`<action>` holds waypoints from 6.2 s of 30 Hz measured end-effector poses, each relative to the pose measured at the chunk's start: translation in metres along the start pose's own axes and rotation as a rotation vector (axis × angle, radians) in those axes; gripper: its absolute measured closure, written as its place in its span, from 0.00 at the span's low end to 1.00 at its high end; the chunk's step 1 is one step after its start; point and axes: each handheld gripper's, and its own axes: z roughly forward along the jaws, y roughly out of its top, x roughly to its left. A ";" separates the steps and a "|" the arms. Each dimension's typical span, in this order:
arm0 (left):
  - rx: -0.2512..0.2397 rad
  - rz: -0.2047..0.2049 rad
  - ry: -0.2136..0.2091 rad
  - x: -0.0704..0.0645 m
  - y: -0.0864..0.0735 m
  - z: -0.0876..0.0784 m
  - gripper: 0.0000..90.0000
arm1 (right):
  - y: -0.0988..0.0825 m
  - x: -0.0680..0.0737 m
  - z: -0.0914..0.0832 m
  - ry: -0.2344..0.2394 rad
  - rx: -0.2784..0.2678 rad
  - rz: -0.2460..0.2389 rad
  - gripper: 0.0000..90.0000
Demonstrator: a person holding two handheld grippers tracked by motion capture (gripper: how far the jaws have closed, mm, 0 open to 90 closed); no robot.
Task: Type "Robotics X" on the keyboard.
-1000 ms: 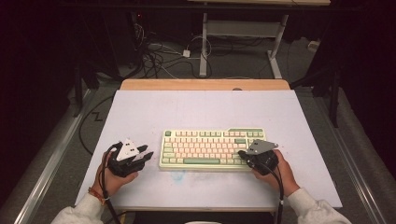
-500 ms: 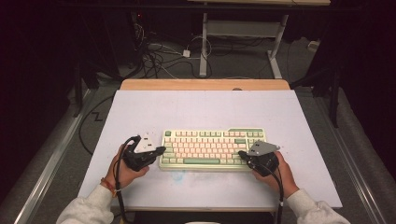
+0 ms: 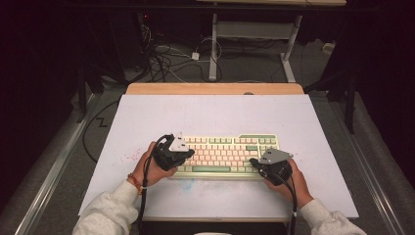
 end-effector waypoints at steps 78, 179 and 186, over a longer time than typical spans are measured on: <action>-0.169 0.045 0.274 -0.010 -0.025 -0.024 0.28 | 0.004 -0.004 -0.030 -0.033 -0.086 0.010 1.00; -0.105 -0.135 0.101 -0.016 -0.084 -0.048 0.81 | -0.023 0.013 -0.045 -0.158 -0.163 0.080 0.20; -0.101 -0.051 0.039 -0.019 -0.049 -0.036 0.98 | -0.024 0.016 -0.043 -0.155 -0.147 0.063 0.20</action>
